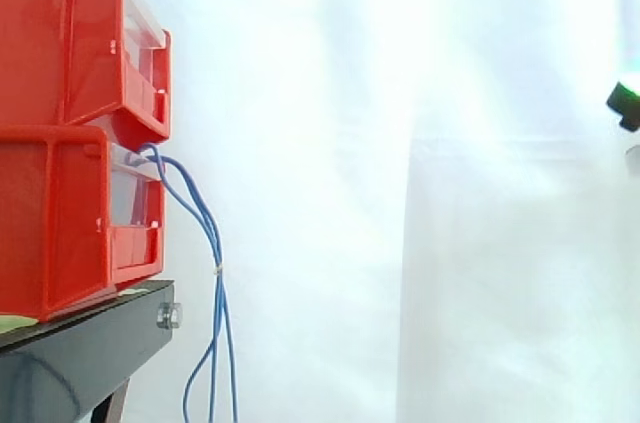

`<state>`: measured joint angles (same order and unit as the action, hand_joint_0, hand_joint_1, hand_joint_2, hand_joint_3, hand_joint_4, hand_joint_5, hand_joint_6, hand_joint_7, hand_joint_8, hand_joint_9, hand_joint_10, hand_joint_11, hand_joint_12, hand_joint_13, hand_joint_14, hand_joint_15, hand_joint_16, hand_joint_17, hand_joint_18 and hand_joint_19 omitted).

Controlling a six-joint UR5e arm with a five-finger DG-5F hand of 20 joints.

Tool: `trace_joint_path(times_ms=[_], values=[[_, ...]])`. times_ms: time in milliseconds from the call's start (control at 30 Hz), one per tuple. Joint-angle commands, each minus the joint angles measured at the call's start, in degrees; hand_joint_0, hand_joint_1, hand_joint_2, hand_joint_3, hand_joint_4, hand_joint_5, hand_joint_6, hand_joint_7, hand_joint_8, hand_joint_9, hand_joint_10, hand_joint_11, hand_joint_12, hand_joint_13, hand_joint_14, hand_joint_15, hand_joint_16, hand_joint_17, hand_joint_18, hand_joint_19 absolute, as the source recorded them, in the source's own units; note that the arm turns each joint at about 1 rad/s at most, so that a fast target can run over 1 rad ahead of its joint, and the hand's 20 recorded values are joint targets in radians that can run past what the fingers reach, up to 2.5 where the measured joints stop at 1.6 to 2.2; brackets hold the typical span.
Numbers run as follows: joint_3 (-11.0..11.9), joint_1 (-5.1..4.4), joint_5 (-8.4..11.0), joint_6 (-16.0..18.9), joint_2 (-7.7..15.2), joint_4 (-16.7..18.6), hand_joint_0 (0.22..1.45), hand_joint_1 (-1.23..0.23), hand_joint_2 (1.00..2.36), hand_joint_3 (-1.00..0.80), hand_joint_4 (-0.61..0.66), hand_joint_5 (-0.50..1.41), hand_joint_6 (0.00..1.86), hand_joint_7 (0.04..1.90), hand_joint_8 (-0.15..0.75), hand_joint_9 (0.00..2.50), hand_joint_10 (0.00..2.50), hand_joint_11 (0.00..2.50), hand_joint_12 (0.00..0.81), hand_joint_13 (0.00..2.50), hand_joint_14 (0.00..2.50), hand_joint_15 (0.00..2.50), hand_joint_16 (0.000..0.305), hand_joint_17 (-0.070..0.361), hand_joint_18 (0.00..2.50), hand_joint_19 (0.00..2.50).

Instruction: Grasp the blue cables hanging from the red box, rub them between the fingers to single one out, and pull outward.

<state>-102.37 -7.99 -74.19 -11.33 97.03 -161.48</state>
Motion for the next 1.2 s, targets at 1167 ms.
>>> trace_joint_path(times_ms=[1167], values=[[3.5, 2.36, -0.78, -6.0, 17.2, 22.8, 0.49, -0.62, 1.00, -0.46, 0.24, -0.17, 0.50, 0.78, 0.296, 0.69, 0.00, 0.11, 0.363, 0.32, 0.00, 0.07, 0.049, 0.111, 0.31, 0.22]])
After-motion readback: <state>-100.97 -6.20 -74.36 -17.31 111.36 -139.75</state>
